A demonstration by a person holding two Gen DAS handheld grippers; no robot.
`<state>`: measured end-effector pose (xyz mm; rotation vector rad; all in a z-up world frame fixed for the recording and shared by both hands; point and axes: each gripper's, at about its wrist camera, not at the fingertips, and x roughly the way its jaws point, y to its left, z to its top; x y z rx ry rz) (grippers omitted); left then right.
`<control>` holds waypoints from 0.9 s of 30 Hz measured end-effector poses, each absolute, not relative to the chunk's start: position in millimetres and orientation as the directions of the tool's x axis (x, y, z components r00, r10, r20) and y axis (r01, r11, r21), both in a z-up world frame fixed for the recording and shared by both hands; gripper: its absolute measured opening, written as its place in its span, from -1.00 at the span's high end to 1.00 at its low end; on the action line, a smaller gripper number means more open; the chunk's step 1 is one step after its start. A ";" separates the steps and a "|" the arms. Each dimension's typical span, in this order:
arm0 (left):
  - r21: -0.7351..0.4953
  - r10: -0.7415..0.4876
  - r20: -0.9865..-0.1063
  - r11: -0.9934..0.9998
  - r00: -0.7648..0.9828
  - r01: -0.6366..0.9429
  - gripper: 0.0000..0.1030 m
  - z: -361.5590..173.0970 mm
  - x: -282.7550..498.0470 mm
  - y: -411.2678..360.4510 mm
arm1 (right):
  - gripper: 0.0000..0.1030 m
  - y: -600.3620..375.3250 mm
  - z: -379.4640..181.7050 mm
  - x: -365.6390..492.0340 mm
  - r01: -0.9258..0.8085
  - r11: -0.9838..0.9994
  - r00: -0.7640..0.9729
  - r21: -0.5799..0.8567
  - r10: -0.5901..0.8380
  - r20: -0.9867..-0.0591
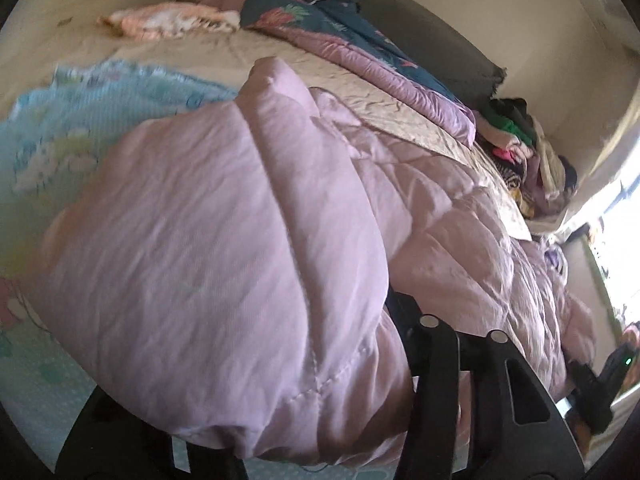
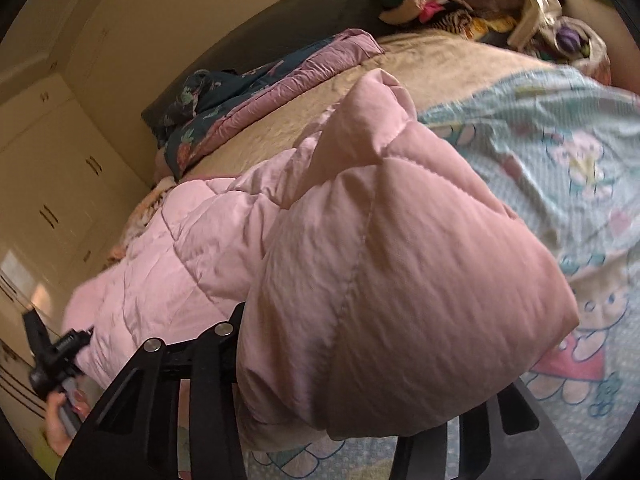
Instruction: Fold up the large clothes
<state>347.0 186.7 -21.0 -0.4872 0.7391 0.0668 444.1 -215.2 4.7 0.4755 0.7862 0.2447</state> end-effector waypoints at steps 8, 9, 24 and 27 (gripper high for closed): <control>-0.347 -0.080 -0.647 0.917 0.758 -0.200 0.29 0.9 337.9 172.2 | 0.35 -194.0 36.9 428.9 -0.117 0.921 0.715 0.371 0.337 -0.612; -0.342 -0.078 -0.642 0.920 0.762 -0.194 0.29 5.7 334.6 170.5 | 0.36 -191.9 41.3 427.6 -0.126 0.925 0.719 0.359 0.334 -0.609; -0.328 -0.089 -0.622 0.932 0.778 -0.155 0.30 40.6 286.3 161.8 | 0.38 -180.8 93.4 366.2 -0.235 0.939 0.743 0.249 0.339 -0.577; -0.327 -0.091 -0.625 0.932 0.776 -0.154 0.30 40.2 273.4 160.6 | 0.38 -183.7 94.6 354.1 -0.233 0.939 0.740 0.251 0.339 -0.581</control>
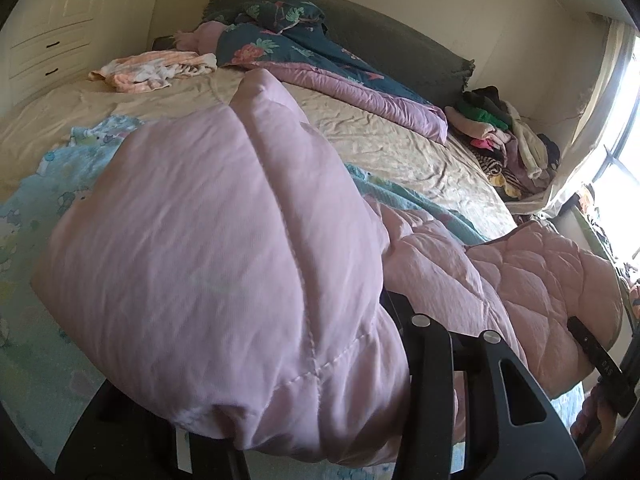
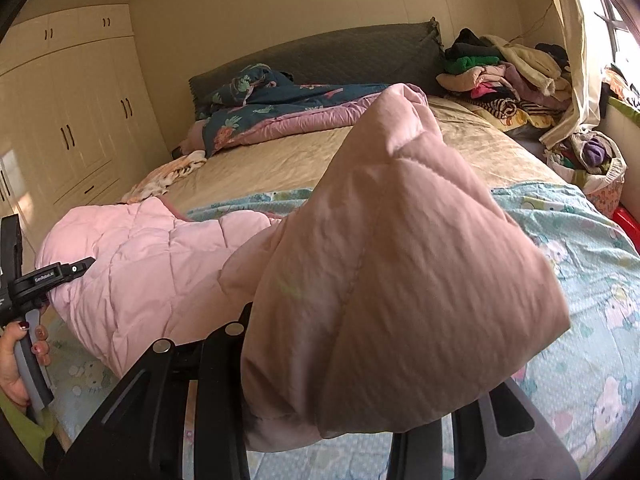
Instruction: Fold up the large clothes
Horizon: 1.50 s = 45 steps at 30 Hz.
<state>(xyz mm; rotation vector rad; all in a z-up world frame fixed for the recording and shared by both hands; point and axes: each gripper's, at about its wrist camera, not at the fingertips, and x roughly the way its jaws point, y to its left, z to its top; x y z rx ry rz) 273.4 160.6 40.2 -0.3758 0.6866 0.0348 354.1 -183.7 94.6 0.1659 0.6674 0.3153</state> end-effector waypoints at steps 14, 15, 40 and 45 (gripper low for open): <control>-0.337 -0.103 -0.633 0.929 0.767 -0.153 0.30 35.4 235.5 164.1 | 0.38 -188.6 92.5 307.5 -0.225 0.941 0.730 0.252 0.334 -0.596; -0.338 -0.104 -0.635 0.928 0.765 -0.155 0.30 33.5 233.3 164.7 | 0.38 -188.3 91.5 304.7 -0.224 0.941 0.729 0.252 0.334 -0.598; -0.341 -0.101 -0.676 0.921 0.730 -0.188 0.16 -18.8 189.9 174.6 | 0.14 -213.1 24.8 268.5 -0.081 0.921 0.665 0.381 0.334 -0.668; -0.352 -0.103 -0.682 0.914 0.724 -0.202 0.01 -29.3 185.4 178.2 | -0.09 -223.9 9.2 270.1 -0.021 0.898 0.640 0.440 0.350 -0.684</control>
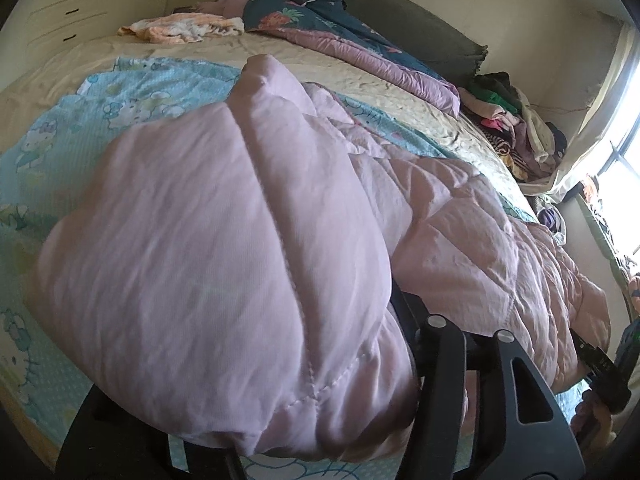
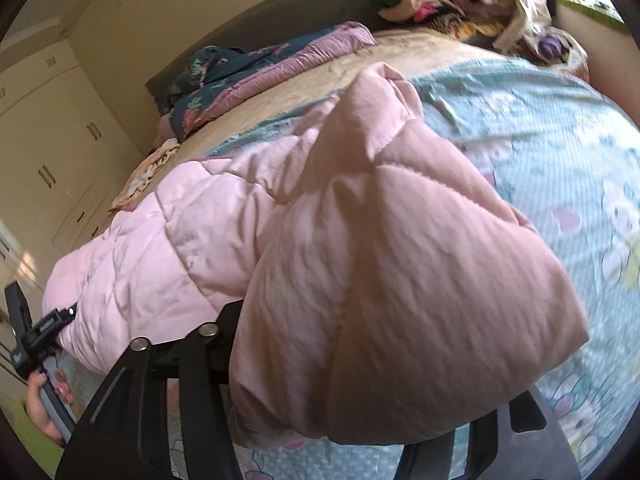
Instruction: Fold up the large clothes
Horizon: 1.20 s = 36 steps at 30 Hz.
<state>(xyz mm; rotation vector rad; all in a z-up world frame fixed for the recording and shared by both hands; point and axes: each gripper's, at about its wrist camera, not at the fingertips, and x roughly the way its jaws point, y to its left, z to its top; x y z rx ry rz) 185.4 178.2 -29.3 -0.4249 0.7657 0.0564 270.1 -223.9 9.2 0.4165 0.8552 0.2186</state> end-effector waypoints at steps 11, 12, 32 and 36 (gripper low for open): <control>-0.352 -0.102 -0.704 0.909 0.703 -0.222 -0.70 -30.6 167.1 183.5 | -0.80 -238.6 8.4 248.6 0.075 0.894 0.629 0.442 0.302 -0.716; -0.348 -0.098 -0.705 0.911 0.703 -0.222 -0.73 -29.0 163.0 183.7 | -0.80 -240.7 10.8 244.0 0.078 0.894 0.633 0.442 0.298 -0.714; -0.262 -0.018 -0.602 0.949 0.799 -0.176 -0.82 46.7 85.2 164.4 | -0.91 -233.4 110.4 146.6 -0.022 0.952 0.790 0.306 0.204 -0.578; -0.263 -0.041 -0.577 0.955 0.816 -0.138 -0.82 58.9 72.1 153.3 | -0.91 -222.0 125.9 128.0 -0.060 0.959 0.805 0.276 0.210 -0.555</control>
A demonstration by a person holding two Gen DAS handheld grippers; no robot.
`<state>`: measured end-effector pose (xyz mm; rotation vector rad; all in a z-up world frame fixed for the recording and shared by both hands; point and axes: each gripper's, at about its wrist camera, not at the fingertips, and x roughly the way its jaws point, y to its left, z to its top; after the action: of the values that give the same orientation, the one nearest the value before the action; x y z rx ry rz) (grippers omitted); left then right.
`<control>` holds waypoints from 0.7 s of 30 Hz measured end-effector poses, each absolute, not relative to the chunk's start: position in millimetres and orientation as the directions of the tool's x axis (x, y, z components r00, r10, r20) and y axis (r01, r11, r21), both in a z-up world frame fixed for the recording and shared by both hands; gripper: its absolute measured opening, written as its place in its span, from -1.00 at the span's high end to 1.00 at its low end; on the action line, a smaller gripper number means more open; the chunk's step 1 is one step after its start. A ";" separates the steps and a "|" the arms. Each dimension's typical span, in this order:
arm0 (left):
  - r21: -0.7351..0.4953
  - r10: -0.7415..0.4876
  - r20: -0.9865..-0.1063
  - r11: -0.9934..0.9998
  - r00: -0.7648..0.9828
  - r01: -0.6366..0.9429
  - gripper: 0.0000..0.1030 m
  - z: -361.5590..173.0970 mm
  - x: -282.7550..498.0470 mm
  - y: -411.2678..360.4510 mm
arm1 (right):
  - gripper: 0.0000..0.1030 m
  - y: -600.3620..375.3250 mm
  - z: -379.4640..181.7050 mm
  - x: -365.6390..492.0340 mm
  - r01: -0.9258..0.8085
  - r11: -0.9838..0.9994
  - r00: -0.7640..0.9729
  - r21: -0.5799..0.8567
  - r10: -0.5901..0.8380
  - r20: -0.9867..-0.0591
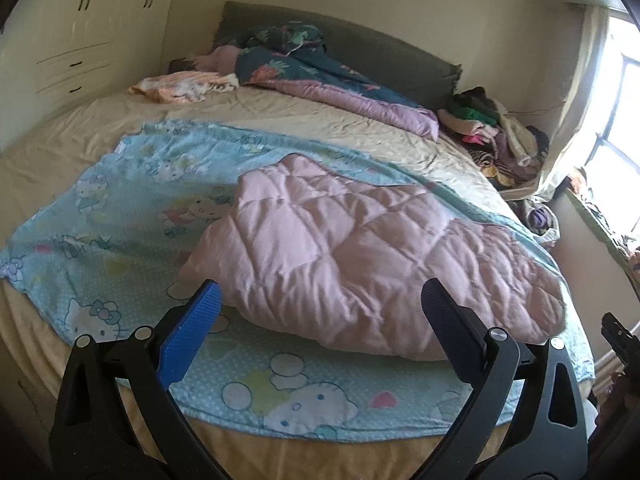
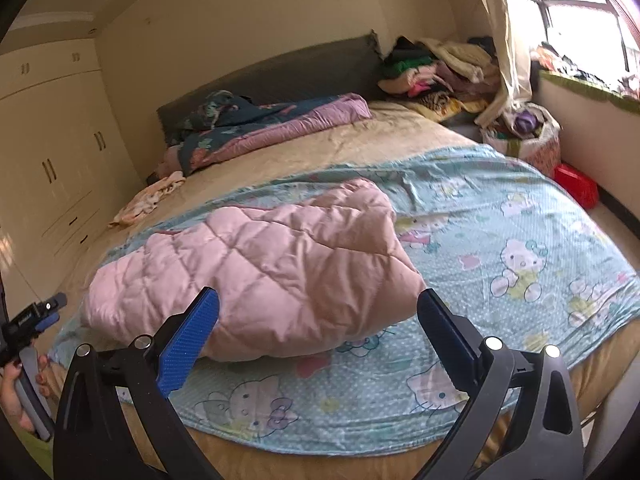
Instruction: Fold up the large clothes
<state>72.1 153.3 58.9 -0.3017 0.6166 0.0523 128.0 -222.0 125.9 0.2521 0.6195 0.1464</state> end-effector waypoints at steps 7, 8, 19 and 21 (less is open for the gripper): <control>-0.241 -0.078 -0.539 0.968 0.839 -0.065 -0.82 73.4 51.1 128.2 | -0.92 -200.2 144.9 100.9 -0.119 0.965 0.819 0.235 0.230 -0.525; -0.237 -0.085 -0.532 0.970 0.843 -0.052 -0.82 74.5 47.3 123.2 | -0.92 -196.7 147.5 96.9 -0.131 0.964 0.822 0.229 0.235 -0.519; -0.183 -0.099 -0.495 0.983 0.863 0.008 -0.82 71.0 14.2 86.8 | -0.92 -170.5 154.5 64.0 -0.194 0.971 0.843 0.140 0.238 -0.483; -0.174 -0.098 -0.499 0.985 0.861 0.011 -0.82 64.4 9.4 81.3 | -0.92 -166.5 151.5 58.9 -0.199 0.972 0.845 0.126 0.235 -0.481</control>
<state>9.4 81.3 64.4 -0.1681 0.5311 -0.0579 58.9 -166.5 151.5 0.0724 0.5162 0.2294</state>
